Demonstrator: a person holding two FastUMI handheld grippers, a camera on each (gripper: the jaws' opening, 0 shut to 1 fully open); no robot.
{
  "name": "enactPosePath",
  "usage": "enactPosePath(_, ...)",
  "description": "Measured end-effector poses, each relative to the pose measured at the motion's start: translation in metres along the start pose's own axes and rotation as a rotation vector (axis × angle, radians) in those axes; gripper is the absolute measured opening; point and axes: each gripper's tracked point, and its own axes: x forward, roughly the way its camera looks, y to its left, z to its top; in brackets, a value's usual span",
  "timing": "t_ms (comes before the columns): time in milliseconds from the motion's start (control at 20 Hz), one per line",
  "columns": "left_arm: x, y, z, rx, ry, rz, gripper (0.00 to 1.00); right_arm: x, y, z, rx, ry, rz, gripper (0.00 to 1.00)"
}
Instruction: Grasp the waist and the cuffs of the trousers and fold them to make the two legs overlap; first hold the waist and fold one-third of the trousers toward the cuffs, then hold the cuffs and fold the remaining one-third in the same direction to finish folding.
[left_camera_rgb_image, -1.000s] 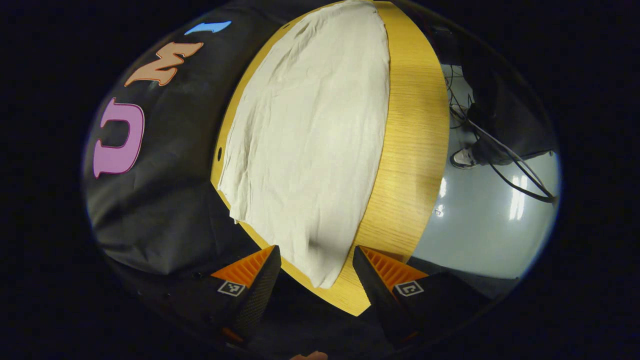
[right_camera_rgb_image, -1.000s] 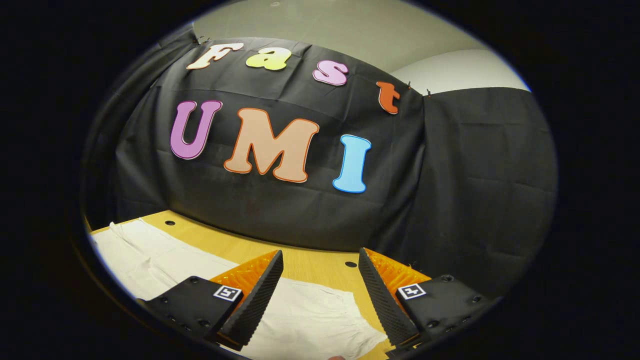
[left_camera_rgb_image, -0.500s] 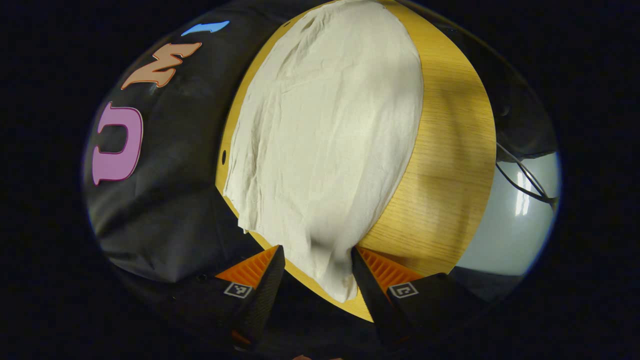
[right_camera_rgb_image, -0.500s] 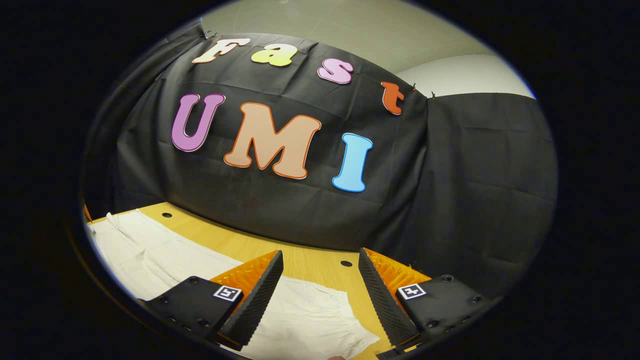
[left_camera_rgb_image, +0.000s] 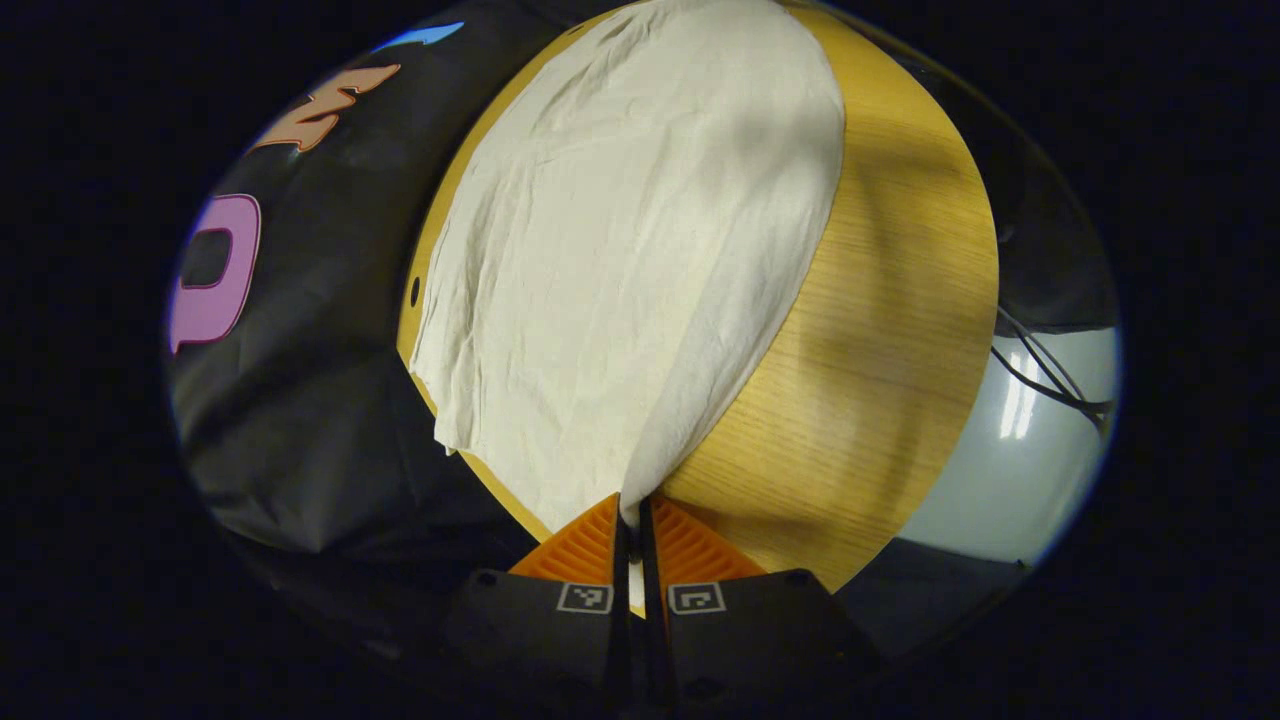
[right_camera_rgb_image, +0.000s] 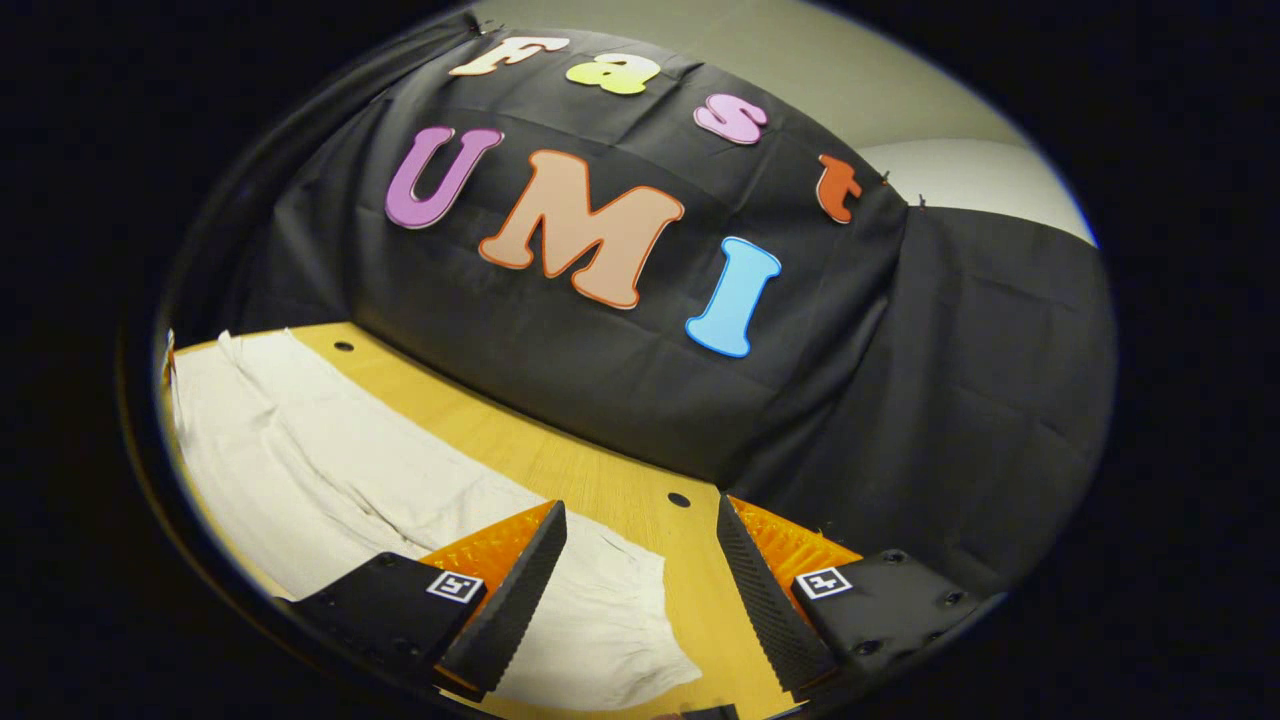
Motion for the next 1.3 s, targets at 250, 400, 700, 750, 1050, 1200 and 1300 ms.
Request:
enactPosePath(250,0.0,-0.002,0.0,0.014,0.011,0.018,0.0,-0.01,0.005,-0.048,-0.257,0.053,0.097,0.97)
enactPosePath(400,0.001,-0.002,-0.001,0.001,0.021,0.025,0.0,-0.017,0.014,-0.078,-0.433,0.08,0.188,0.97)
enactPosePath(700,0.001,-0.001,-0.002,-0.009,0.035,0.04,0.0,-0.035,0.018,-0.148,-0.647,0.189,0.345,1.0)
enactPosePath(750,0.001,-0.002,-0.002,-0.009,0.037,0.042,0.0,-0.038,0.017,-0.158,-0.67,0.208,0.367,0.97)
enactPosePath(1050,0.001,-0.002,-0.002,-0.004,0.048,0.061,0.0,-0.057,0.018,-0.206,-0.771,0.308,0.482,0.98)
enactPosePath(1200,0.002,-0.003,-0.002,-0.014,0.053,0.065,0.0,-0.059,0.025,-0.222,-0.819,0.326,0.523,0.98)
enactPosePath(1300,0.002,-0.003,-0.003,-0.014,0.058,0.061,0.0,-0.057,0.027,-0.227,-0.864,0.325,0.525,0.98)
